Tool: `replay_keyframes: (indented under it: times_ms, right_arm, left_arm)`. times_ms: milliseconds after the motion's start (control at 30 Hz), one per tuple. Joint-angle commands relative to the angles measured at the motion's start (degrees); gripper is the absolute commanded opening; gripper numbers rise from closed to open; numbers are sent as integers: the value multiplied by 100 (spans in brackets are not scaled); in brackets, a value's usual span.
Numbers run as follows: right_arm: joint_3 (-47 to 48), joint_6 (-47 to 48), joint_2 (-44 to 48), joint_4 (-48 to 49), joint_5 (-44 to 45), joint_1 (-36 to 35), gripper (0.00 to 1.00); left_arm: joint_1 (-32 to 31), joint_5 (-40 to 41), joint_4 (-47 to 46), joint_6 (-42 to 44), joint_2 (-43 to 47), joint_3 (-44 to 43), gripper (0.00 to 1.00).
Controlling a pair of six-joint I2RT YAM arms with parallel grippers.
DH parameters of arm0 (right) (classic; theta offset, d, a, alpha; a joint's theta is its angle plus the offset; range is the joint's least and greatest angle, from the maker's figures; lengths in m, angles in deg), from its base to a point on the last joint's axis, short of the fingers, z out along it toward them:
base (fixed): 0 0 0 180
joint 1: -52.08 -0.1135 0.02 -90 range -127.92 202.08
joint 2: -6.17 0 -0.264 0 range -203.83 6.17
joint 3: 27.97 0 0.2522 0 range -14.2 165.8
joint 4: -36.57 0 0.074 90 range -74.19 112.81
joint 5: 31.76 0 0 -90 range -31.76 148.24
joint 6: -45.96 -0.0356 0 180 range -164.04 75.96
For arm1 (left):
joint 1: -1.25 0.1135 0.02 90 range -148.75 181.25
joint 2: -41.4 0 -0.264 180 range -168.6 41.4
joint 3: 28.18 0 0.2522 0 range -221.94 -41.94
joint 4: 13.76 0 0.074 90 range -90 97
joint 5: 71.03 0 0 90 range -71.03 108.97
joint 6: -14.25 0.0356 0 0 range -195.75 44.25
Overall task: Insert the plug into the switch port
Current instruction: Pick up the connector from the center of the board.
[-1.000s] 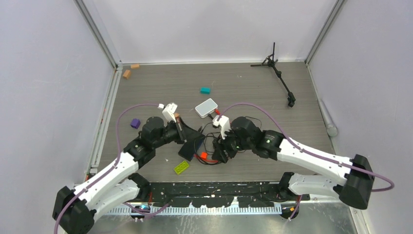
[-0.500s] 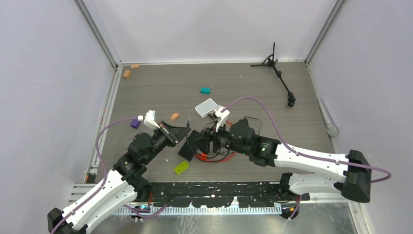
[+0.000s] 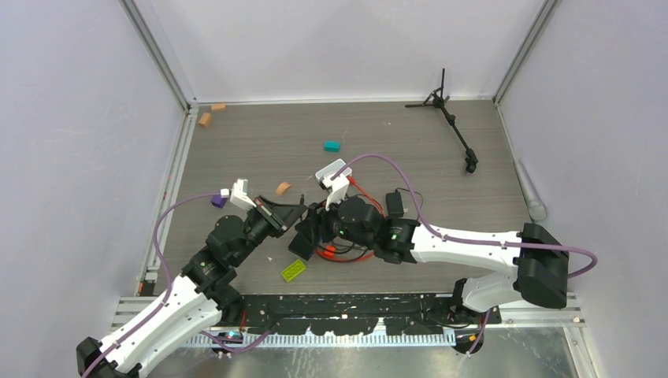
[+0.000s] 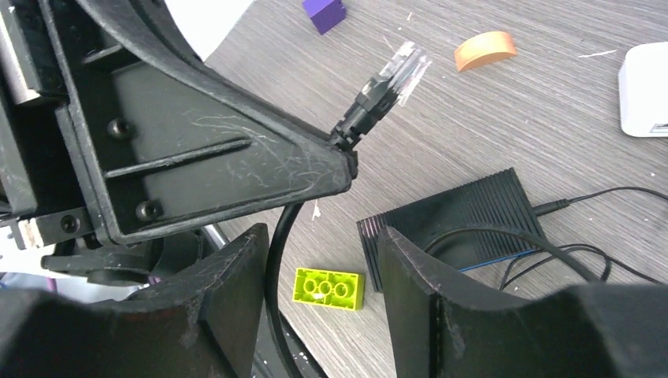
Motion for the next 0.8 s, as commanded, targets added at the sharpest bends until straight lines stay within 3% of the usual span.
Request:
replay_keyframes:
  times_ms: [0,67,133,167,267,367,467,767]
  right_arm:
    - [147,26,-17,376,612,-13,52]
    - [177,178,-11,305,660,-13,34]
    - [130,430,85,256,516,-14,8]
    - [66,507,194,227,485,-16,2]
    - [-154,823,628,-2,286,-19,0]
    - [-141,1282,1069,-815,-40,-10,0]
    - [-3,1672,1468,-1802,-615,-7,0]
    - [621,2239,2218,-3472,-2512,-8,0]
  left_arm:
    - [-20,-128,-133,15,59,-58,0]
    - [-22,-233,-149,73,36,-65,0]
    - [-25,-363,-156,226,36,-102,0]
    - [-21,-441,-196,343,49,-135,2]
    - [-20,-926,-370,798,76,-322,21]
    - [-21,-1148,-50,1252,102,-796,59]
    - [-20,-1460,61,1666,101,-1152,81]
    - [-20,-2824,-626,2151,-170,-1548,81]
